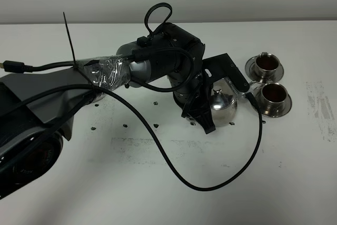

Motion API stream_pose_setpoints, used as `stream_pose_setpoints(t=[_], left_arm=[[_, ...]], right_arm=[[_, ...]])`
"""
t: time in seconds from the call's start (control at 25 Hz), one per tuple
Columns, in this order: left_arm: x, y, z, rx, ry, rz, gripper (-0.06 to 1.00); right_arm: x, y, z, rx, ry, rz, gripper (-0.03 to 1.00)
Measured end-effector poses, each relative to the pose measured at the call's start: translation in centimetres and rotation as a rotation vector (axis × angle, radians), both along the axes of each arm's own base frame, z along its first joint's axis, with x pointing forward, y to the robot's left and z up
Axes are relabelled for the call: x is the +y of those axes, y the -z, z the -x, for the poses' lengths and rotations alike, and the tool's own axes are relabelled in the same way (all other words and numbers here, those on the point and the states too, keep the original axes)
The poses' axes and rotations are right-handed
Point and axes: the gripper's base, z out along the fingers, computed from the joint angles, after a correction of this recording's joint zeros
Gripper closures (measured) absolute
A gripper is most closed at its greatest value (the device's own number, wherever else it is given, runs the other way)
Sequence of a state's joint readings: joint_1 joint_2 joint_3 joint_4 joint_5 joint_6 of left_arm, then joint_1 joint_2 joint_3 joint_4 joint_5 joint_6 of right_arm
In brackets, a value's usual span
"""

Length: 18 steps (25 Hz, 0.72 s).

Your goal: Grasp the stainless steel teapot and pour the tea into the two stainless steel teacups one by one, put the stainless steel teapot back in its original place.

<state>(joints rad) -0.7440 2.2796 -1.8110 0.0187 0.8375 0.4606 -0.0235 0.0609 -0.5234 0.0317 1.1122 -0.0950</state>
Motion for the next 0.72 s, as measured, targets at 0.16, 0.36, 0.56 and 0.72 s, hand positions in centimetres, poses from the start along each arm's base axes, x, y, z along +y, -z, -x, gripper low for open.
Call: stream_pose_setpoints(t=[0.16, 0.36, 0.56, 0.72], left_arm=[[0.1, -0.2, 0.0, -0.008, 0.003, -0.003, 0.77], [1.2, -3.1, -0.5, -0.072, -0.010, 0.003, 0.77], [3.8, -5.7, -1.7, -0.118, -0.097, -0.021, 0.77], [6.0, -7.5, -2.4, -0.150, -0.188, -0.047, 0.77]], right_arm=[[0.0, 0.0, 0.0, 0.000, 0.000, 0.000, 0.44], [0.0, 0.0, 0.0, 0.000, 0.000, 0.000, 0.44], [0.0, 0.0, 0.0, 0.000, 0.000, 0.000, 0.44], [0.0, 0.0, 0.0, 0.000, 0.000, 0.001, 0.44]])
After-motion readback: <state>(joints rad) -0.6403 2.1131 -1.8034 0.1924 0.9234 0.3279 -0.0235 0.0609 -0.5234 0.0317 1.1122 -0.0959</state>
